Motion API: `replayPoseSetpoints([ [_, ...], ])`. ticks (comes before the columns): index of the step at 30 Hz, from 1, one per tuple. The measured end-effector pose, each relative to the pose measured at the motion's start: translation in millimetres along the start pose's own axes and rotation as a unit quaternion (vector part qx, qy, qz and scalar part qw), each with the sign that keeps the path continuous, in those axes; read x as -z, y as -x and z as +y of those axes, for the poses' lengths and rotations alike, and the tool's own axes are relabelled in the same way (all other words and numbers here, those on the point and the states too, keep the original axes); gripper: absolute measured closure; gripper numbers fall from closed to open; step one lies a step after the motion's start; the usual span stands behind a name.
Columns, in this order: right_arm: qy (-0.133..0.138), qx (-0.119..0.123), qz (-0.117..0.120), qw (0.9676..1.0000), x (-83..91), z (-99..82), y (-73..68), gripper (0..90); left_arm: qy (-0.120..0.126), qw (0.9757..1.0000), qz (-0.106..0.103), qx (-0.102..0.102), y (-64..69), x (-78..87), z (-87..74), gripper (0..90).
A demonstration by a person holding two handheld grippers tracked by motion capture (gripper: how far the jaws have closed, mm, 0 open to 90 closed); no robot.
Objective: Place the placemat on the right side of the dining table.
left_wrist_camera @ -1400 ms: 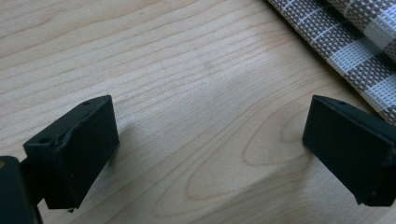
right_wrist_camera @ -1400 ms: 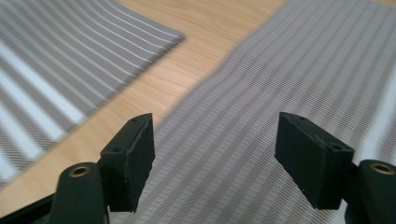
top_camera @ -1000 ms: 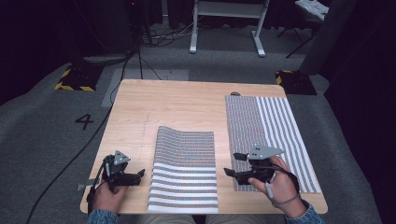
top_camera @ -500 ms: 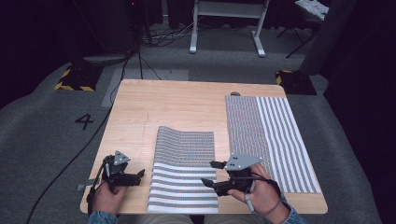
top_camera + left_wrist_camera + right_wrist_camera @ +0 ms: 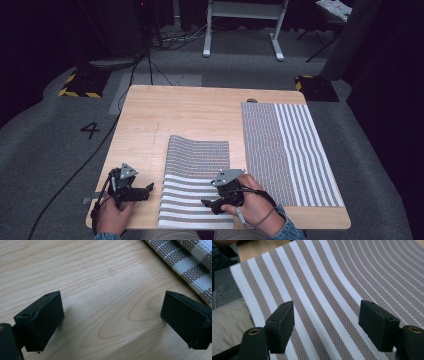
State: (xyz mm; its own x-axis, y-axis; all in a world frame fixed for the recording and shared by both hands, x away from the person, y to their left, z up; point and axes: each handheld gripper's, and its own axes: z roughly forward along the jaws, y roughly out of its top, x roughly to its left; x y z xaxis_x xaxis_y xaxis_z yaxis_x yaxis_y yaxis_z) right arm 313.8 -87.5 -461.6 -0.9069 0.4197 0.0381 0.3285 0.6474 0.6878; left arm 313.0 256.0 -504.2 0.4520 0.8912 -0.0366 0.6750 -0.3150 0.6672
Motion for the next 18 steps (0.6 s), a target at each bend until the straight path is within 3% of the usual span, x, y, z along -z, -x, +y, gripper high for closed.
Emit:
replayPoseSetpoints([
  [6,0.013,0.015,-0.012,0.9997,-19.7,-8.4,-0.9,28.9,0.000,1.0000,0.000,0.000,0.0,0.0,0.0,4.7],
  [8,0.022,-0.004,-0.006,0.9997,-24.8,-11.6,-5.1,28.5,0.000,1.0000,0.000,0.000,-0.1,0.0,0.1,4.7],
  [10,0.024,-0.008,-0.005,0.9997,-27.5,-15.4,-6.5,28.5,0.000,1.0000,0.000,0.000,-0.1,0.0,0.1,4.7],
  [18,0.045,0.001,-0.018,0.9988,-31.8,-24.4,-5.0,24.1,0.000,1.0000,0.000,0.000,-0.1,0.0,0.1,4.7],
])
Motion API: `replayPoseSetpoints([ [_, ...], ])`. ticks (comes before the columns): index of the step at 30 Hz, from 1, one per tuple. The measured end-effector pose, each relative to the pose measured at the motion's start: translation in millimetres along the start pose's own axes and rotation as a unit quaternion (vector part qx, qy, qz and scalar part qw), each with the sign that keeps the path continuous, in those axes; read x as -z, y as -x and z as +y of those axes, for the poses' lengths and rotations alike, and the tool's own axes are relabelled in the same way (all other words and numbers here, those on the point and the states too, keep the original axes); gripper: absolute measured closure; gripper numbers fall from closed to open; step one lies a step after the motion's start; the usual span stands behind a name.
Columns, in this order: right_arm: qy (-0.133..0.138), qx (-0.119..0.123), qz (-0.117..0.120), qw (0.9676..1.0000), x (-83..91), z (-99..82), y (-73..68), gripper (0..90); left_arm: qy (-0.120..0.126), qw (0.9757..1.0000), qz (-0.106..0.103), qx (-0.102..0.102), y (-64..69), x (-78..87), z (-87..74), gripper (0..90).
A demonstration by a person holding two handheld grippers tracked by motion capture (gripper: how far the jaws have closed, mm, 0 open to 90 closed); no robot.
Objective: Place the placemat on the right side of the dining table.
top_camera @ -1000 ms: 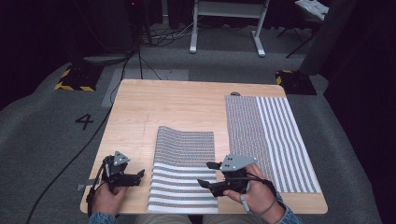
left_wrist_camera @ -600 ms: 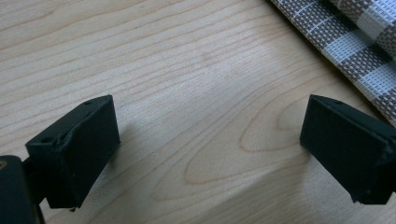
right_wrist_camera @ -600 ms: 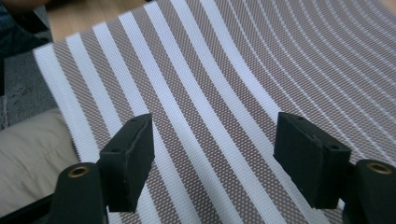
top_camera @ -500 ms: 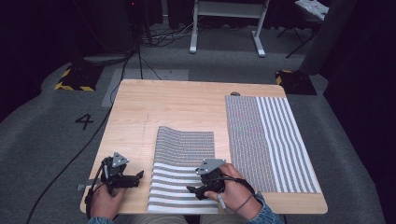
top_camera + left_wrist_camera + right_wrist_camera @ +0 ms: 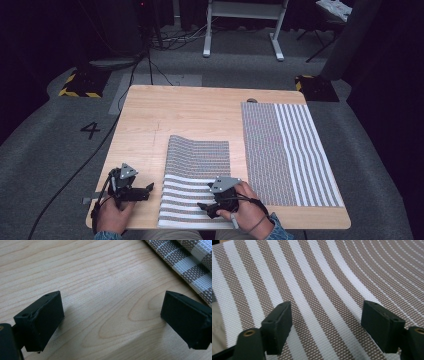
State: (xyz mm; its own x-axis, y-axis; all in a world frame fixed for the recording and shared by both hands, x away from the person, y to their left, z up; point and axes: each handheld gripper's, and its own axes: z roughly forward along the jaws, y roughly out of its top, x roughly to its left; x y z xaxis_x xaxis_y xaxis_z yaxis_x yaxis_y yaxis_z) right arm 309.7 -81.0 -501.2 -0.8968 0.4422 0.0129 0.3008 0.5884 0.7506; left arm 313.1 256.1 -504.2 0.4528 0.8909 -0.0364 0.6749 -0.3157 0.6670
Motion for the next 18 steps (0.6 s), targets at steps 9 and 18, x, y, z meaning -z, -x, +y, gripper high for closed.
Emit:
replayPoseSetpoints([
  [9,0.002,0.019,0.010,0.9998,-2.8,-2.7,-0.9,14.4,0.000,1.0000,0.000,0.001,0.1,0.0,-0.1,4.7],
  [18,0.004,0.018,0.010,0.9998,-2.8,-2.8,-1.2,14.3,0.000,1.0000,0.000,0.000,0.1,0.0,-0.1,4.7],
])
